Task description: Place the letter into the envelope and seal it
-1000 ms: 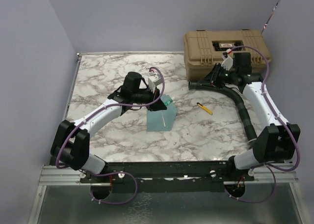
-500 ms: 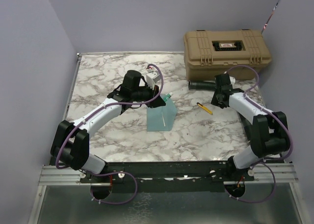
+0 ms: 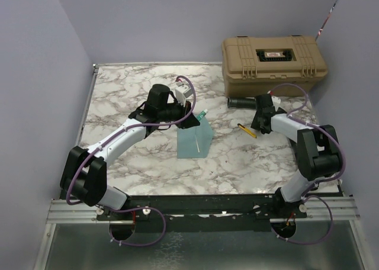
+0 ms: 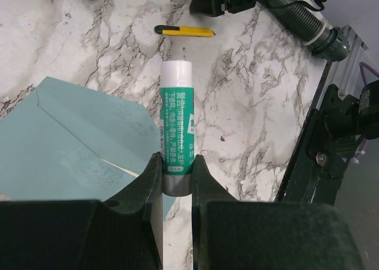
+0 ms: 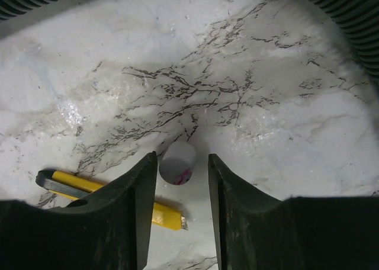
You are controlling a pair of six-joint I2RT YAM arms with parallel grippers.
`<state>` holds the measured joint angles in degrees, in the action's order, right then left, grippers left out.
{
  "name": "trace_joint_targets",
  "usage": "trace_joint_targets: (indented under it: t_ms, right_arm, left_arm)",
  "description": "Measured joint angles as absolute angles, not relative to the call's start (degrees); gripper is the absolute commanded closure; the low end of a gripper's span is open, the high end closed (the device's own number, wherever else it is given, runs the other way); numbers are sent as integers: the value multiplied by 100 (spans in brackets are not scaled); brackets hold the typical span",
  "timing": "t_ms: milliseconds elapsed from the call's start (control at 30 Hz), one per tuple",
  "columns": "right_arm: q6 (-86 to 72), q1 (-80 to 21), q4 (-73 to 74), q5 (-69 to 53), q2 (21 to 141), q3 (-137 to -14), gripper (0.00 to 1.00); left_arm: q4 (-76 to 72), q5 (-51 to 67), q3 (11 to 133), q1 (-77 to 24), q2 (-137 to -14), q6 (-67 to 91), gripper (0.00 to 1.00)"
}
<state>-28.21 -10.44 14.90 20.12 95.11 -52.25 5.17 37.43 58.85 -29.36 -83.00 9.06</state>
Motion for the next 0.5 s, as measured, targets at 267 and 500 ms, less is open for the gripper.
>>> trace_joint_targets:
  t_ms: [267, 500]
  right_arm:
    - [-3063, -1044, 1601, 1994, 9592, -5260, 48]
    - [-3221, -1044, 2390, 1837, 8943, -5793, 39]
  left_arm:
    - [432, 3699, 5885, -2939, -8272, 963, 100]
    - [263, 3673, 5885, -2939, -8272, 1190, 100]
